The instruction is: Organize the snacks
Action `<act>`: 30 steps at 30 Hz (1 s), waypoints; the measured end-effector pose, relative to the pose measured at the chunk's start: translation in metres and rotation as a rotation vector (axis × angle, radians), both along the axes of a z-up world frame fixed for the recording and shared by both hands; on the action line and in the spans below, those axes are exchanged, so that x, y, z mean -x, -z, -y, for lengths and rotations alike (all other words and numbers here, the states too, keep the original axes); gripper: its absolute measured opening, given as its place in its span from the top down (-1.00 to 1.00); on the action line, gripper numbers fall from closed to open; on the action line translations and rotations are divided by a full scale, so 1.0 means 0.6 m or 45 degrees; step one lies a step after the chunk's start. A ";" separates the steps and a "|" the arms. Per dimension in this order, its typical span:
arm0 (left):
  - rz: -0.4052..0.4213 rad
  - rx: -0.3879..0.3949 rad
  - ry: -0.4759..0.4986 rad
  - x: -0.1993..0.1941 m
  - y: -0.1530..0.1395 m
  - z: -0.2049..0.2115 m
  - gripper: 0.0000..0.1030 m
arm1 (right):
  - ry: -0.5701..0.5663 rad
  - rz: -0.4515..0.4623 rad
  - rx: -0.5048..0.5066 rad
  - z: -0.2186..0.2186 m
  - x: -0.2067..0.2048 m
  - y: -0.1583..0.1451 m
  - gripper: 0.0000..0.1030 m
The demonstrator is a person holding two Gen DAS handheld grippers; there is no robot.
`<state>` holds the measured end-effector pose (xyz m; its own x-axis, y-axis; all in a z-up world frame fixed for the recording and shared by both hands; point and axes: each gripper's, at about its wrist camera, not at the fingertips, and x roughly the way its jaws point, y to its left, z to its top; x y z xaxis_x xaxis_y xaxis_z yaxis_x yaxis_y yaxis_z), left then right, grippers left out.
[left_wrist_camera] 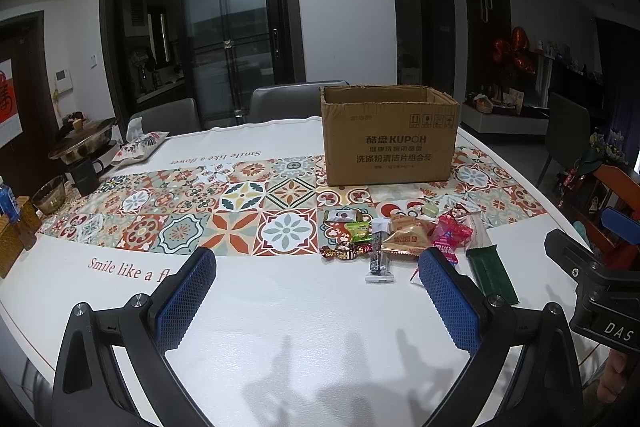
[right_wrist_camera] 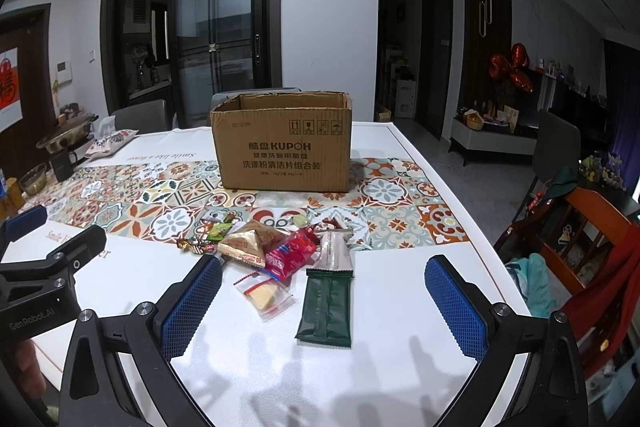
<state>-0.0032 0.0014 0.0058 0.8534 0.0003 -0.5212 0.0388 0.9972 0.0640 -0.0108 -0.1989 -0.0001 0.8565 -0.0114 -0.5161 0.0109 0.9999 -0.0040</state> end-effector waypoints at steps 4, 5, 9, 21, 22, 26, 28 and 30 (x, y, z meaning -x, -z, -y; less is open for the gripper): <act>0.002 -0.001 0.000 0.001 0.000 0.001 -1.00 | -0.002 0.002 0.001 0.000 0.001 0.000 -0.99; 0.002 0.000 0.000 0.000 0.001 0.001 -1.00 | -0.002 0.001 0.000 0.000 0.000 0.000 -0.99; 0.002 -0.001 0.001 0.001 0.000 0.001 -1.00 | -0.001 0.002 0.000 0.000 0.000 0.000 -0.99; 0.002 -0.001 -0.001 -0.001 0.001 -0.001 -1.00 | -0.002 0.001 0.001 -0.001 -0.001 0.001 -0.99; 0.002 -0.001 0.000 -0.001 0.001 -0.001 -1.00 | -0.002 0.000 0.000 -0.001 0.000 0.000 -0.99; 0.003 -0.002 -0.001 -0.001 0.002 0.000 -1.00 | -0.002 0.000 0.001 -0.001 0.000 0.001 -0.99; 0.002 -0.001 0.000 -0.001 0.001 -0.001 -1.00 | -0.002 0.001 0.002 -0.002 0.000 0.001 -0.99; 0.002 0.000 -0.004 -0.001 -0.003 -0.006 -1.00 | -0.002 0.000 0.001 -0.001 -0.001 0.002 -0.99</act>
